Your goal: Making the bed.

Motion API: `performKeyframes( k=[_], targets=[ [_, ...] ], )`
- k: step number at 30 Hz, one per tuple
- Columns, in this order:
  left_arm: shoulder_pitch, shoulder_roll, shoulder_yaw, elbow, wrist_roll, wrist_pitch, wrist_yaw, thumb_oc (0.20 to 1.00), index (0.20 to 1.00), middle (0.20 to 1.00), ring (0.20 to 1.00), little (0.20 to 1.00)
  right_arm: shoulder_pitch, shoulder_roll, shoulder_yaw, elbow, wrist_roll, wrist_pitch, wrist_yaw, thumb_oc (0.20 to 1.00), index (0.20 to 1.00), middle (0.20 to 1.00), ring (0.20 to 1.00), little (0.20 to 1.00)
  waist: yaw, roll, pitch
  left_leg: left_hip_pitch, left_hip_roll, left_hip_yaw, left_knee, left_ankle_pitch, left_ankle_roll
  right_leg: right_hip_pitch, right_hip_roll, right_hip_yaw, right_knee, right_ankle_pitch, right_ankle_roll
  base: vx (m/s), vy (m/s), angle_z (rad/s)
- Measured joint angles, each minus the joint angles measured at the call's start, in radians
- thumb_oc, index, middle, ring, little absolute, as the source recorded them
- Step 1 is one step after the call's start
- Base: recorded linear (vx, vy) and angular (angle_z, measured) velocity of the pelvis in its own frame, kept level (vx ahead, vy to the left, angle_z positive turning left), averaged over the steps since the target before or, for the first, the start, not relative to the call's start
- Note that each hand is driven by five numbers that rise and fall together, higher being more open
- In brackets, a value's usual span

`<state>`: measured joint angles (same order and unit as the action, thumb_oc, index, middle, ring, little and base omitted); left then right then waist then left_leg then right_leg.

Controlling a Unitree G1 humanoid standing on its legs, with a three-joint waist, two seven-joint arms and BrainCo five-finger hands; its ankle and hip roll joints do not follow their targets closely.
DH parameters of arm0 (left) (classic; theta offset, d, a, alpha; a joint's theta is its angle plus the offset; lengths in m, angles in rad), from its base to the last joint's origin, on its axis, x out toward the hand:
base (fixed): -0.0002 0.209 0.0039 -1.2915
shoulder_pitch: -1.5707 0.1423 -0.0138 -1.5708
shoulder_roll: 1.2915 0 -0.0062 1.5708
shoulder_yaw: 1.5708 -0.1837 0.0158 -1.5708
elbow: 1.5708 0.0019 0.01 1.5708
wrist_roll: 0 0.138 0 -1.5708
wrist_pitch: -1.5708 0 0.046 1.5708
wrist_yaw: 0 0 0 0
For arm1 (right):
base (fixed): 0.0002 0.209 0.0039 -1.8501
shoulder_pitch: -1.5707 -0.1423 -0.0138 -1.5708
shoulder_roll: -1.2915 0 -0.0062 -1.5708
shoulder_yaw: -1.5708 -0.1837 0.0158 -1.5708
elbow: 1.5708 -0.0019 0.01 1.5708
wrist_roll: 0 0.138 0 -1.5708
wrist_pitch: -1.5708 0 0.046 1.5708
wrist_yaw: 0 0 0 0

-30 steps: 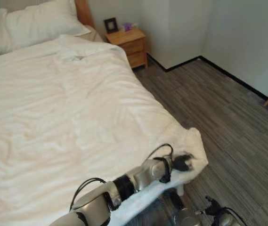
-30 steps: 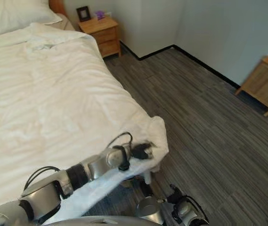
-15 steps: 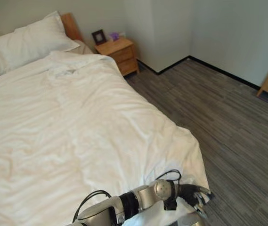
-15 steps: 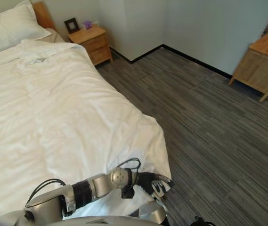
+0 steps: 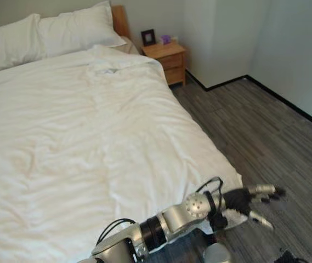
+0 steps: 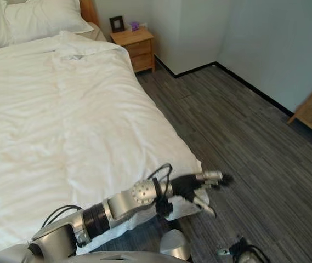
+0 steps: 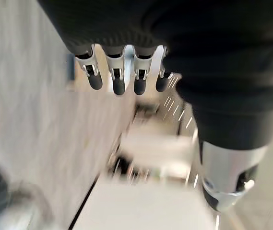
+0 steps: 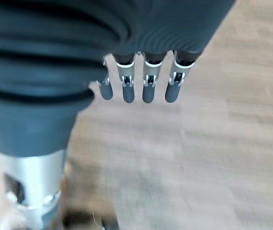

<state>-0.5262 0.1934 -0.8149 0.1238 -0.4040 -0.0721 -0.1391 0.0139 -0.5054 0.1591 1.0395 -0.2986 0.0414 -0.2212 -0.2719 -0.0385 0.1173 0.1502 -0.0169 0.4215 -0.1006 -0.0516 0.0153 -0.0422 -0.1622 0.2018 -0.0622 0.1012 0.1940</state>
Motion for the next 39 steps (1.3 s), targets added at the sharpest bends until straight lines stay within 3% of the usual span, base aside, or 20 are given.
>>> performKeyframes(
  k=[1, 2, 3, 4, 5, 6, 10, 11, 12, 14, 17, 20, 24, 26, 29, 32, 35, 39],
  targets=[
    [-0.009, 0.034, 0.088, -0.035, 0.059, -0.016, 0.032, 1.0, 1.0, 1.0, 1.0, 1.0, 0.033, -0.036, -0.029, -0.115, 0.016, -0.003, -0.005, 1.0, 1.0, 1.0, 1.0, 1.0, 0.003, -0.002, -0.004, -0.004, 0.002, -0.005, 0.0, 0.002, -0.001, -0.003, -0.002, -0.007, -0.008, 0.004, -0.005, 0.02, -0.044, 0.24],
    [-0.02, 0.103, 0.24, -0.036, 0.228, -0.055, 0.102, 1.0, 1.0, 1.0, 1.0, 1.0, 0.077, -0.088, -0.075, -0.269, 0.04, -0.033, -0.018, 0.373, 0.373, 0.373, 0.373, 0.373, 0.02, 0.005, -0.014, -0.013, 0.009, -0.022, 0.001, 0.011, -0.007, 0.002, 0.002, -0.027, -0.019, 0.01, -0.013, 0.02, -0.044, 0.31],
    [-0.01, 0.146, 0.322, -0.019, 0.285, -0.056, 0.15, 1.0, 1.0, 1.0, 1.0, 1.0, 0.083, -0.118, -0.086, -0.311, 0.04, -0.056, -0.025, 0.2, 0.2, 0.2, 0.2, 0.2, 0.035, -0.004, -0.019, -0.022, 0.014, -0.032, 0.0, 0.015, -0.01, 0.005, 0.005, -0.037, -0.026, 0.011, -0.015, 0.05, -0.048, 0.34],
    [0.045, 0.163, 0.466, -0.025, 0.363, -0.082, 0.192, 1.0, 1.0, 1.0, 1.0, 1.0, 0.147, -0.168, -0.122, -0.539, 0.041, -0.043, 0.005, 0.2, 0.2, 0.2, 0.2, 0.2, 0.043, 0.013, -0.029, -0.024, 0.021, -0.042, 0.006, 0.023, -0.016, 0.011, 0.011, -0.048, -0.036, 0.018, -0.024, 0.04, -0.051, 0.28],
    [0.108, 0.185, 0.564, -0.01, 0.394, -0.08, 0.236, 1.0, 1.0, 1.0, 1.0, 1.0, 0.166, -0.193, -0.142, -0.639, 0.04, -0.082, 0.017, 0.2, 0.2, 0.2, 0.2, 0.2, 0.041, 0.016, -0.036, -0.024, 0.029, -0.051, 0.006, 0.024, -0.018, 0.012, 0.022, -0.057, -0.036, 0.02, -0.027, 0.02, -0.049, 0.2],
    [0.168, 0.226, 0.626, 0.016, 0.431, -0.079, 0.26, 1.0, 1.0, 1.0, 1.0, 1.0, 0.15, -0.196, -0.151, -0.702, 0.042, -0.104, 0.034, 0.2, 0.2, 0.2, 0.2, 0.2, 0.072, 0.018, -0.043, -0.025, 0.038, -0.054, 0.006, 0.026, -0.02, 0.017, 0.029, -0.065, -0.036, 0.018, -0.031, 0.01, -0.048, 0.07],
    [0.445, 0.335, 0.757, 0.078, 0.497, -0.086, 0.283, 1.0, 1.0, 1.0, 1.0, 1.0, 0.118, -0.198, -0.137, -0.892, 0.095, -0.136, 0.131, 0.2, 0.2, 0.2, 0.2, 0.2, 0.108, 0.021, -0.05, -0.033, 0.059, -0.087, 0.006, 0.033, -0.031, 0.023, 0.041, -0.102, -0.039, 0.009, -0.053, 0.03, -0.058, 0.26],
    [0.514, 0.335, 0.781, 0.14, 0.497, -0.066, 0.283, 1.0, 1.0, 1.0, 1.0, 1.0, 0.113, -0.198, -0.122, -0.924, 0.116, -0.156, 0.16, 0.2, 0.2, 0.2, 0.2, 0.2, 0.127, 0.024, -0.052, -0.033, 0.061, -0.107, 0.006, 0.036, -0.035, 0.031, 0.041, -0.115, -0.041, 0.003, -0.057, 0.05, -0.051, 0.44],
    [0.576, 0.339, 0.791, 0.172, 0.493, -0.061, 0.278, 1.0, 1.0, 1.0, 1.0, 1.0, 0.09, -0.183, -0.105, -0.919, 0.15, -0.16, 0.188, 0.2, 0.2, 0.2, 0.2, 0.2, 0.175, 0.028, -0.057, -0.045, 0.065, -0.122, 0.004, 0.036, -0.034, 0.036, 0.038, -0.139, -0.042, -0.004, -0.057, 0.05, -0.073, 0.41],
    [0.626, 0.323, 0.823, 0.219, 0.483, -0.063, 0.268, 1.0, 1.0, 1.0, 1.0, 1.0, 0.07, -0.158, -0.092, -0.918, 0.199, -0.159, 0.216, 0.2, 0.2, 0.2, 0.2, 0.2, 0.191, 0.033, -0.064, -0.063, 0.064, -0.153, 0.0, 0.036, -0.032, 0.038, 0.031, -0.167, -0.043, -0.012, -0.058, 0.01, -0.043, 0.52],
    [0.702, 0.288, 0.863, 0.286, 0.396, -0.048, 0.249, 1.0, 1.0, 1.0, 1.0, 1.0, 0.017, -0.065, -0.037, -0.858, 0.306, -0.152, 0.257, 0.2, 0.2, 0.2, 0.2, 0.2, 0.25, 0.039, -0.072, -0.096, 0.06, -0.204, 0.006, 0.055, -0.035, 0.032, 0.025, -0.219, -0.042, -0.014, -0.058, 0.02, -0.053, 0.6],
    [0.781, 0.191, 0.957, 0.289, 0.198, -0.053, 0.237, 1.0, 1.0, 1.0, 1.0, 1.0, -0.05, 0.074, -0.015, -0.775, 0.548, -0.144, 0.278, 0.2, 0.2, 0.2, 0.2, 0.2, 0.287, 0.053, -0.082, -0.112, 0.057, -0.252, 0.006, 0.066, -0.034, 0.047, 0.02, -0.267, -0.042, -0.022, -0.058, 0.02, -0.069, 0.44],
    [0.801, 0.144, 0.968, 0.348, 0.046, -0.064, 0.202, 1.0, 1.0, 1.0, 1.0, 1.0, -0.162, 0.243, -0.009, -0.684, 0.973, -0.142, 0.322, 0.2, 0.2, 0.2, 0.2, 0.2, 0.347, 0.074, -0.081, -0.137, 0.059, -0.3, 0.006, 0.08, -0.039, 0.044, 0.02, -0.314, -0.042, -0.028, -0.062, -0.01, -0.063, 0.36],
    [0.8, 0.129, 0.948, 0.397, -0.015, -0.071, 0.204, 1.0, 1.0, 1.0, 1.0, 1.0, -0.223, 0.337, -0.023, -0.655, 1.116, -0.195, 0.32, 0.2, 0.2, 0.2, 0.2, 0.2, 0.375, 0.095, -0.077, -0.15, 0.06, -0.321, 0.006, 0.089, -0.043, 0.043, 0.021, -0.333, -0.043, -0.029, -0.064, -0.01, -0.053, 0.27],
    [0.798, 0.122, 0.902, 0.399, -0.056, -0.077, 0.2, 1.0, 1.0, 1.0, 1.0, 1.0, -0.274, 0.397, -0.038, -0.613, 1.204, -0.239, 0.312, 0.2, 0.2, 0.2, 0.2, 0.2, 0.411, 0.117, -0.073, -0.164, 0.06, -0.333, 0.006, 0.09, -0.051, 0.039, 0.021, -0.345, -0.042, -0.03, -0.068, -0.05, -0.06, 0.17],
    [0.775, 0.123, 0.841, 0.399, -0.063, -0.083, 0.189, 1.0, 1.0, 1.0, 1.0, 1.0, -0.286, 0.414, -0.082, -0.486, 1.257, -0.266, 0.294, 0.2, 0.2, 0.2, 0.2, 0.2, 0.411, 0.13, -0.068, -0.193, 0.059, -0.354, 0.006, 0.103, -0.053, 0.019, 0.02, -0.366, -0.039, -0.028, -0.074, -0.06, -0.045, 0.18],
    [0.747, 0.114, 0.784, 0.392, -0.076, -0.09, 0.163, 1.0, 1.0, 1.0, 1.0, 1.0, -0.265, 0.412, -0.138, -0.255, 1.321, -0.257, 0.284, 0.2, 0.2, 0.2, 0.2, 0.2, 0.401, 0.162, -0.054, -0.216, 0.059, -0.346, 0.006, 0.113, -0.047, -0.011, 0.019, -0.358, -0.041, -0.02, -0.075, -0.06, -0.008, -0.05],
    [0.74, 0.093, 0.769, 0.367, -0.102, -0.093, 0.13, 1.0, 1.0, 1.0, 1.0, 1.0, -0.275, 0.42, -0.154, -0.254, 1.325, -0.227, 0.328, 0.2, 0.2, 0.2, 0.2, 0.2, 0.345, 0.195, -0.047, -0.226, 0.064, -0.306, 0.006, 0.114, -0.047, -0.046, 0.024, -0.322, -0.042, -0.012, -0.074, -0.03, -0.014, -0.25]
  ],
)
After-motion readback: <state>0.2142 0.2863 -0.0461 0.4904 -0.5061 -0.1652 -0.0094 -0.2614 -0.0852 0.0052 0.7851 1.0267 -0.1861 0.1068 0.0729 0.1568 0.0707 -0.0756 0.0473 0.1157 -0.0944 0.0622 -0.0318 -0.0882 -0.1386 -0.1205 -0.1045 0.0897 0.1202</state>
